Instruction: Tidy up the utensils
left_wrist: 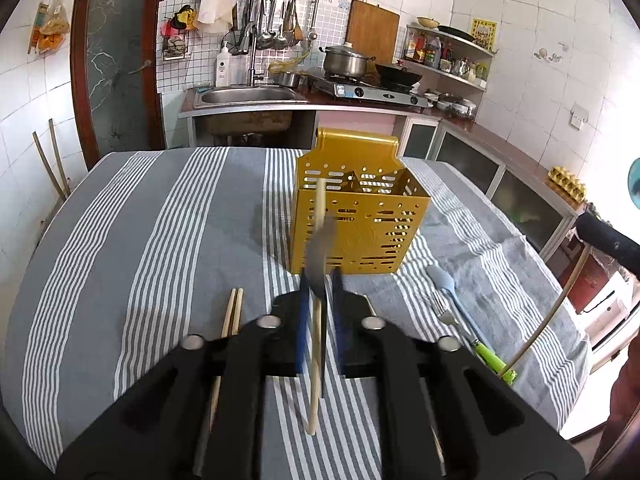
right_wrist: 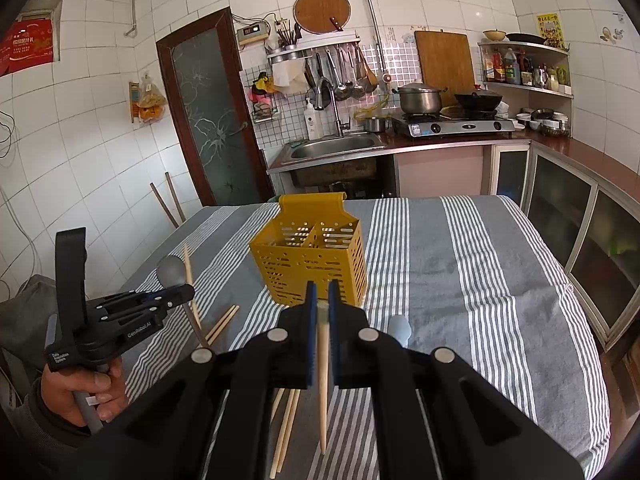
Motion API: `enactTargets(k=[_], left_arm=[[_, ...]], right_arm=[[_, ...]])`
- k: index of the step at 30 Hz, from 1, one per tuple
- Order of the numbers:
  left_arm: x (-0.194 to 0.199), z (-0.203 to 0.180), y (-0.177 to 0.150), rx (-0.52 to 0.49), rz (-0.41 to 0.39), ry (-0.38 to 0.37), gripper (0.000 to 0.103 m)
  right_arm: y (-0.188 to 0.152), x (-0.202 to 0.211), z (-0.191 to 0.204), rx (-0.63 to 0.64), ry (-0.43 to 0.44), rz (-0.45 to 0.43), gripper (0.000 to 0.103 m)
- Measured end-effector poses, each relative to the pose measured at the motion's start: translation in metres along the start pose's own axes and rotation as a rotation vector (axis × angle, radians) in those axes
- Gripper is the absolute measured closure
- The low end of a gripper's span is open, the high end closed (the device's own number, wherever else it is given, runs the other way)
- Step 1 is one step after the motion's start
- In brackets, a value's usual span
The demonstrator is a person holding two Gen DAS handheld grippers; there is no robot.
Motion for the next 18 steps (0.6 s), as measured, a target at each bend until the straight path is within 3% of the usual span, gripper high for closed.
enactTargets(k=[3, 5, 6, 12, 14, 15, 18], left_arm=[[0.003, -0.001, 0.002, -0.008, -0.014, -0.002, 0.091], [0.002, -0.003, 0.003, -0.033, -0.023, 0.009, 0.103], [0.0, -0.002, 0.002, -0.04, -0.021, 0.014, 0.103], [-0.042, 0.016, -0.018, 0.003, 0.099, 0.03, 0.103], [-0.056, 0.02, -0.026, 0.005, 0.131, 0.044, 0.09], [-0.061, 0.022, -0.029, 0.007, 0.144, 0.054, 0.074], [-0.083, 0.033, -0.036, 0.02, 0.182, 0.082, 0.067]], right_arm=[[0.0, 0.0, 0.0, 0.002, 0.0, 0.0, 0.097], [0.0, -0.001, -0.001, 0.001, 0.001, 0.001, 0.097], [0.0, -0.001, -0.001, 0.0, 0.001, 0.001, 0.097], [-0.004, -0.006, -0.004, -0.004, -0.008, 0.011, 0.097], [-0.005, -0.01, -0.007, -0.011, -0.01, 0.017, 0.097], [-0.005, -0.012, -0.009, -0.016, -0.01, 0.019, 0.097], [-0.002, -0.017, -0.012, -0.023, -0.008, 0.019, 0.097]])
Point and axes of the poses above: each gripper's, at about its wrist camera, not at the fingertips, and x roughly against the way its jaws point, z to its left, y to its top, the point moved 8 cm from there along -x, roughly the way its jaws point, and after that the axes turned 1 degree about y, right-handed, at the moved point
